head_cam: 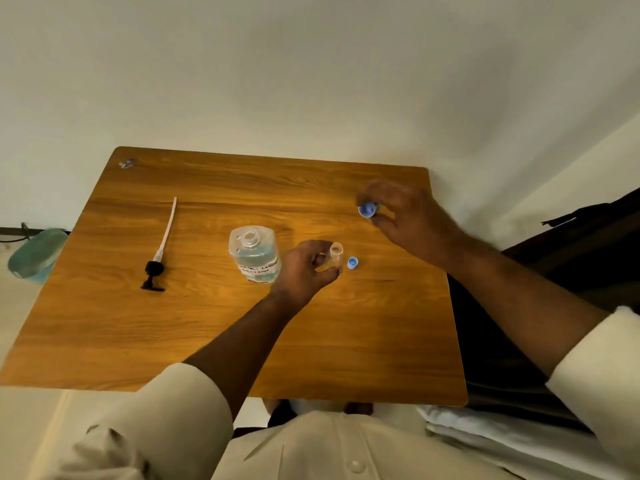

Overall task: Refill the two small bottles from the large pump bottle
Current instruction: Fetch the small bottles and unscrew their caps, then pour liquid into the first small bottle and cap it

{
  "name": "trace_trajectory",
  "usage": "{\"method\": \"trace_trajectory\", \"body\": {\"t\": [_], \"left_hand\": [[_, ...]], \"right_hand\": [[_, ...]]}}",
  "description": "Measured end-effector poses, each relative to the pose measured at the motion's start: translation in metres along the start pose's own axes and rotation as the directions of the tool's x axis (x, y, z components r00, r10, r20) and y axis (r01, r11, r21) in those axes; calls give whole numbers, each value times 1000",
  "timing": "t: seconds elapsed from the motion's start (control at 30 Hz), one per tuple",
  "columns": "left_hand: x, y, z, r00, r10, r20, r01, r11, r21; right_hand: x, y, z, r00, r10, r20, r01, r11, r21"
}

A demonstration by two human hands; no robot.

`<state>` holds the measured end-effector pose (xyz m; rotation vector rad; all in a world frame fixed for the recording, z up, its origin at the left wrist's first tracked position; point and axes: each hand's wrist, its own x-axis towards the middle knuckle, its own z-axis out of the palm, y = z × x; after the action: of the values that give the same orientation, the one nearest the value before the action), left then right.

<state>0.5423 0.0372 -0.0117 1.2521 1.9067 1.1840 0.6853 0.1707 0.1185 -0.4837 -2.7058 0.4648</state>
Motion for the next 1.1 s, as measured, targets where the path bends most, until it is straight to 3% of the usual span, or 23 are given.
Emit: {"method": "trace_trajectory", "body": {"t": [0.13, 0.27, 0.5, 0.6, 0.93, 1.1], "left_hand": [[-1, -23, 16, 997, -77, 27, 77, 997, 12], [-2, -44, 33, 987, -133, 90, 127, 990, 65], [2, -71, 62, 966, -237, 99, 226, 967, 115], [1, -77, 68, 961, -258, 95, 246, 961, 124], [-3, -77, 63, 947, -298, 118, 282, 950, 131], [-21, -62, 41, 969, -239, 55, 237, 971, 42]], "right_hand": [[-40, 22, 70, 897, 441, -5, -419, 855, 305], [-68, 40, 135, 773, 633, 47, -607, 716, 345], [-91, 54, 199, 666, 727, 167, -746, 651, 141], [-92, 55, 207, 664, 729, 168, -748, 650, 136], [-101, 45, 201, 590, 787, 182, -807, 583, 96], [-95, 23, 181, 578, 809, 104, -816, 575, 62]]}}
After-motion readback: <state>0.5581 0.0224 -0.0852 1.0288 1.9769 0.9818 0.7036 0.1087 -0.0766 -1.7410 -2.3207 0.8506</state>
